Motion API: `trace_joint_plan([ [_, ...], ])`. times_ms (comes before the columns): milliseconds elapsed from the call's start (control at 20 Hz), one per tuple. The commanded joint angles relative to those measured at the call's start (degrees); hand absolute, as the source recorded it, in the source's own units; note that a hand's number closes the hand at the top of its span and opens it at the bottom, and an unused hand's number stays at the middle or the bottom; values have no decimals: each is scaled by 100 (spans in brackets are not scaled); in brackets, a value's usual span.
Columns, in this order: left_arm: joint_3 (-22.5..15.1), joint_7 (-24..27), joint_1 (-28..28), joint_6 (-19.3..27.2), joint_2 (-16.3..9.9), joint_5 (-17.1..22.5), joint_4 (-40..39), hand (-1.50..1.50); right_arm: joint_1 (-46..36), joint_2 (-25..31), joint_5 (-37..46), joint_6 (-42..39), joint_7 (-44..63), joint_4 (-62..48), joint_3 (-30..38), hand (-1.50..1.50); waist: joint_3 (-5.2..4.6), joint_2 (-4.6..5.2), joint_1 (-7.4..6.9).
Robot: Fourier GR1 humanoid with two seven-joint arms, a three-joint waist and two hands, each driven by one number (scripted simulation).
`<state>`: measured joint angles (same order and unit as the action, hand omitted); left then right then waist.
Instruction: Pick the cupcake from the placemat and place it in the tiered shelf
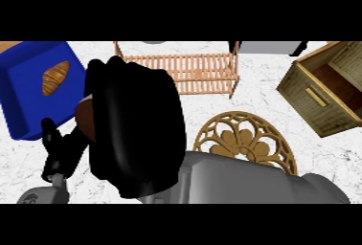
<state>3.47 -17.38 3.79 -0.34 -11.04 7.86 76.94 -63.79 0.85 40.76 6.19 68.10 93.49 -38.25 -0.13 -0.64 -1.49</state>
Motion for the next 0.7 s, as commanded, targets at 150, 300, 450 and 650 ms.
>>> trace_joint_plan([
  [150, 22, 146, -28, -3, -9, -63, -80, 0, -1338, -81, -241, -253, 1064, -803, 1168, 150, -2, 39, 39],
  [300, 7, 53, -18, -7, 41, -27, -80, 0, -1770, -82, -177, -428, 653, -1416, 1909, 150, 1, 52, 66],
  [450, 88, 168, 2, 0, 28, -12, -109, 0, -2253, -82, -160, -479, 558, -1910, 2150, 150, 1, 55, 55],
  [650, 105, 380, -5, -188, -11, -1, -376, 0, -2423, 263, -402, -798, -246, -2378, 2761, 150, 3, 72, 94],
])
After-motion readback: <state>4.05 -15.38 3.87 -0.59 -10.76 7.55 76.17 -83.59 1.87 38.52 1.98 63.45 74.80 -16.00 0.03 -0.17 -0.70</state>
